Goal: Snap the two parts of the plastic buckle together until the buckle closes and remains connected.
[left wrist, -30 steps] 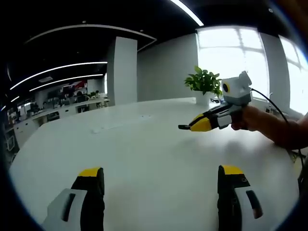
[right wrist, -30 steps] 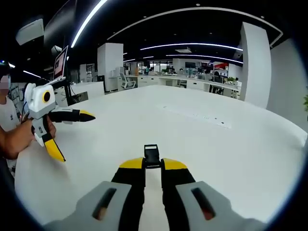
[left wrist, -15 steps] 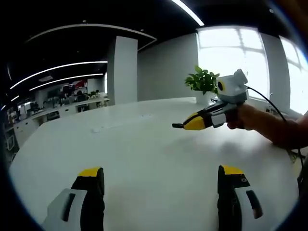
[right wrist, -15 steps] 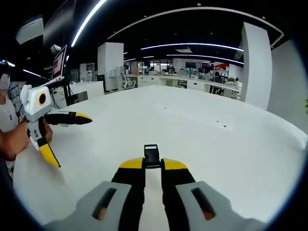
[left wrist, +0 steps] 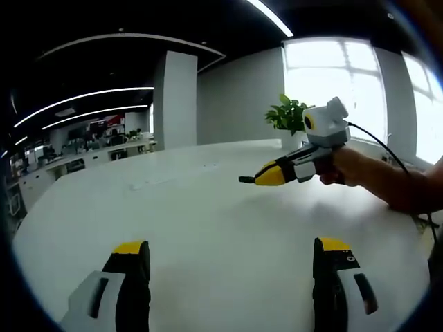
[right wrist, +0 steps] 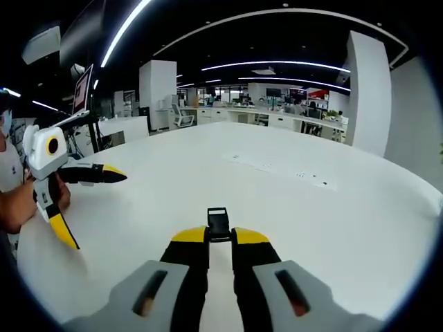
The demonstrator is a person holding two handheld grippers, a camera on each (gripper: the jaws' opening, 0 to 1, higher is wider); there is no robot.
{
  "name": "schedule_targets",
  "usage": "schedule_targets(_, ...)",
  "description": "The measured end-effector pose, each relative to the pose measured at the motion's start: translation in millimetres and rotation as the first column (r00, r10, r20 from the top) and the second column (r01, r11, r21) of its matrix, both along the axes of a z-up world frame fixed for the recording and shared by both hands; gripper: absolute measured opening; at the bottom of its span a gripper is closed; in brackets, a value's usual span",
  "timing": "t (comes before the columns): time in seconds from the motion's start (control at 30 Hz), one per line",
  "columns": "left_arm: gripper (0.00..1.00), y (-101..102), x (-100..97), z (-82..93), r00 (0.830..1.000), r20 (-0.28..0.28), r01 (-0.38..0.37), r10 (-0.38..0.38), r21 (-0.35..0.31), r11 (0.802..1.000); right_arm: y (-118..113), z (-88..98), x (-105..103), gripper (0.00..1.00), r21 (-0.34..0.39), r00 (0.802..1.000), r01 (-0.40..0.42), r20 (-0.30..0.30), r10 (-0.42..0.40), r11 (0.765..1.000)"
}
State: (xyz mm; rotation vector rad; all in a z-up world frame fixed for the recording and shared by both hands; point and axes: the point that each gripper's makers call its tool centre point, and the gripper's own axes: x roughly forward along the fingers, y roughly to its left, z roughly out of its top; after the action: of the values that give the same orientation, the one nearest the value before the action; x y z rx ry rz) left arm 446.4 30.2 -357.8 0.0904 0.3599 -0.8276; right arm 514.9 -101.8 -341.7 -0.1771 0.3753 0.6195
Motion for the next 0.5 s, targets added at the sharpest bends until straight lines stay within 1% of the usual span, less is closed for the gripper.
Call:
schedule_targets(0.2,1.0,1,0.5,1.9,1.0,0.0,-0.005,0.005,-0.008,1.0,4,3.3,7,0.1,0.005,1.0,-0.001,0.004,0.001,1.0)
schedule_targets(0.5,1.0,0,0.5,2.3,1.0,-0.004,-0.004,0.004,-0.014,1.0,7,2.4,12,0.1,0.005,1.0,0.0,0.0,0.0,1.0)
